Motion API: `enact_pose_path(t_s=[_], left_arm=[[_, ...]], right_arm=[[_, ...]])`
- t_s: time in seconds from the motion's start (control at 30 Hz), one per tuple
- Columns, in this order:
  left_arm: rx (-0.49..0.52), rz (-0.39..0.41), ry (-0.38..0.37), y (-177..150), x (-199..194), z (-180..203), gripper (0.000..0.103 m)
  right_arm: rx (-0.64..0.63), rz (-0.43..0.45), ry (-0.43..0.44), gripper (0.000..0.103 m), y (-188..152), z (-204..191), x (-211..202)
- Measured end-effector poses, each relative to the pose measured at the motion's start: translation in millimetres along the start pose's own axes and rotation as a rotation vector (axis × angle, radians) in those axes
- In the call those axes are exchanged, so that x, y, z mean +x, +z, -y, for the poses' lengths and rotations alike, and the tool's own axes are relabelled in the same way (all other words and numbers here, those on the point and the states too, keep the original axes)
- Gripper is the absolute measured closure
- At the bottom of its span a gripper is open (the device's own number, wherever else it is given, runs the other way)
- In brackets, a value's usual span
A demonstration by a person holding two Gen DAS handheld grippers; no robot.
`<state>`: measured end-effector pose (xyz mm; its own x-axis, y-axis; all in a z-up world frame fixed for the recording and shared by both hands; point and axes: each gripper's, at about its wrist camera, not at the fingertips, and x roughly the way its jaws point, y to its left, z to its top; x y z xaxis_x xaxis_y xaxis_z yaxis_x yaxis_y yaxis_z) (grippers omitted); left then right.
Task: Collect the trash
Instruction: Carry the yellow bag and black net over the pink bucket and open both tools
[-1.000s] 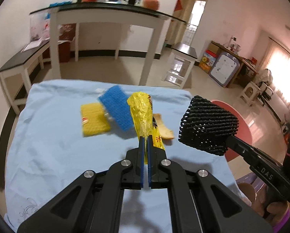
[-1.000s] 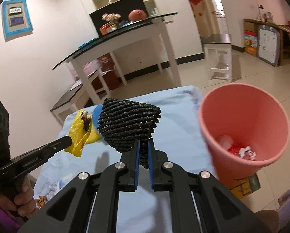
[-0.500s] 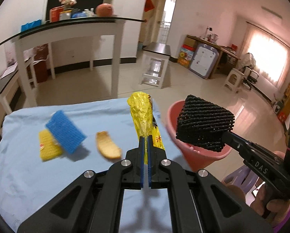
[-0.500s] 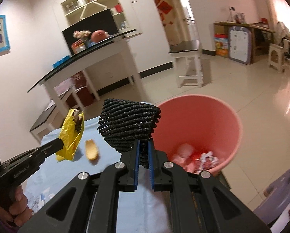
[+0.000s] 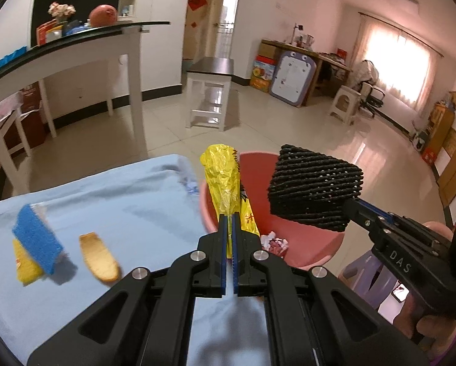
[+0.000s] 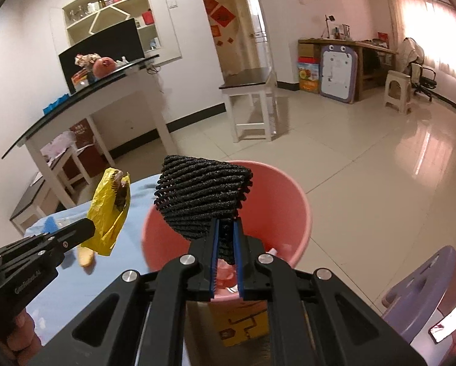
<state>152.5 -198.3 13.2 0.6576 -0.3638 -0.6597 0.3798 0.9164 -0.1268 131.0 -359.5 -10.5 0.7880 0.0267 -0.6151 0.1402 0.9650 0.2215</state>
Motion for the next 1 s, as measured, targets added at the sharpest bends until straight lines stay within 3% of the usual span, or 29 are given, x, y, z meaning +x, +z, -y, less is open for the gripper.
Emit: enact_pose_path(t_s=[0.23,0.63,0.77,0.9,1.0], left_arm=[[0.001,-0.039,-0.061,3.9,26.5,10.8,0.101],[0.001,-0.116,-0.086,0.0,64.2,9.1,0.101],[-0.005,-0.114,-0.102,-0.5,67.0,8.5,0.100],[-0.029,-0.118,-0.109,-1.7,68.8,6.8,0.073],[-0.036,-0.112,-0.114,-1.0,66.8,6.0,0.073]], right_arm=[[0.014,-0.021,-0.050,0.093,3.3,13.5,19.1],[0.032,-0.076,-0.080,0.092,3.0,23.5,54.8],[0.041,-0.083,-0.084,0.082,2.7,25.0,61.8],[0.039,-0.079,-0.087,0.069,1.3,26.3,62.7],[0.041,-0.075,-0.084,0.068,0.8,27.5,60.1]])
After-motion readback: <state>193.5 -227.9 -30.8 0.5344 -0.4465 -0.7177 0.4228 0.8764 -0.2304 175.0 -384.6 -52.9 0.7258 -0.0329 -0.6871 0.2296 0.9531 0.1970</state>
